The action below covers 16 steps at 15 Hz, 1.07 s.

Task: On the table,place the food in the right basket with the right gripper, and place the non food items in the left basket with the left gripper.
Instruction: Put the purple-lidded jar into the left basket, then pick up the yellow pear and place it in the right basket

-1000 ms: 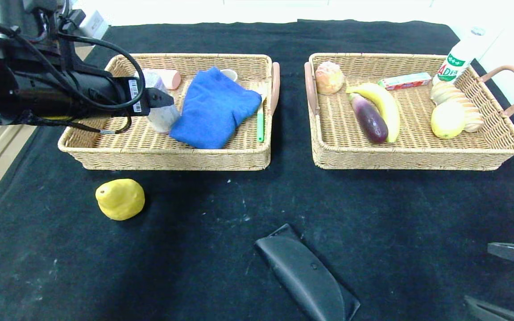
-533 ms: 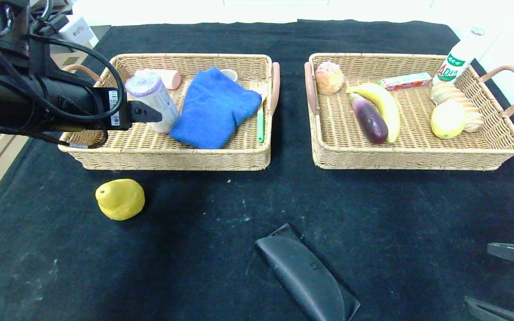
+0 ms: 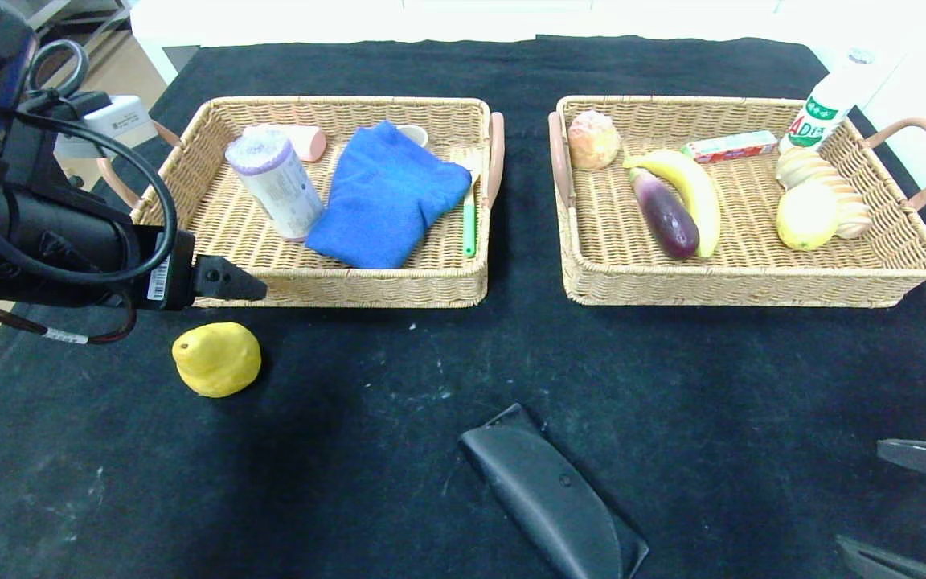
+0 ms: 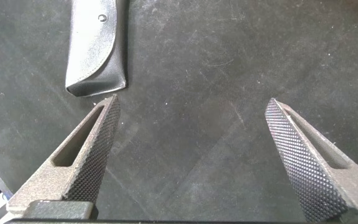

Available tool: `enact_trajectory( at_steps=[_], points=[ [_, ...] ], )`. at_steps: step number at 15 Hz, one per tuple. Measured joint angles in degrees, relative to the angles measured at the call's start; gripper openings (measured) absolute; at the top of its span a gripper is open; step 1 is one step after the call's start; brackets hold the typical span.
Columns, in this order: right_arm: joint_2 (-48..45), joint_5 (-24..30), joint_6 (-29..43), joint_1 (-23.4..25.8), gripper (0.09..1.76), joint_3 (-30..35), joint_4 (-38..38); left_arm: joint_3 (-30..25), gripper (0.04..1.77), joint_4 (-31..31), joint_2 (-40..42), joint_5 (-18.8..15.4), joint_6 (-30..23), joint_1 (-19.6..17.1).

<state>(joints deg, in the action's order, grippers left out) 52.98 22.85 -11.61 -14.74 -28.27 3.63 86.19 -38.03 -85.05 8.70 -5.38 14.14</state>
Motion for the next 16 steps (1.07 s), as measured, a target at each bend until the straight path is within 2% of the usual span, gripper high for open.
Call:
enact_trajectory(
  at_steps=[7, 10, 14, 16],
  points=[
    [0.0, 0.0, 0.0, 0.0, 1.71, 0.1, 0.0, -8.9, 1.71, 0.5, 1.8, -0.1, 0.1, -0.8],
    [0.0, 0.0, 0.0, 0.0, 1.71, 0.1, 0.0, -10.3, 1.71, 0.9, 1.1, -0.2, 0.1, -2.7],
    [0.0, -0.1, -1.0, 0.0, 1.71, 0.3, 0.0, -12.3, 1.71, 6.5, -0.6, -0.7, 0.4, -4.4],
    [0.0, -0.1, -1.0, 0.1, 1.71, 0.3, 0.0, -13.0, 1.71, 7.0, -1.4, -0.9, 0.4, -4.9]
  ],
)
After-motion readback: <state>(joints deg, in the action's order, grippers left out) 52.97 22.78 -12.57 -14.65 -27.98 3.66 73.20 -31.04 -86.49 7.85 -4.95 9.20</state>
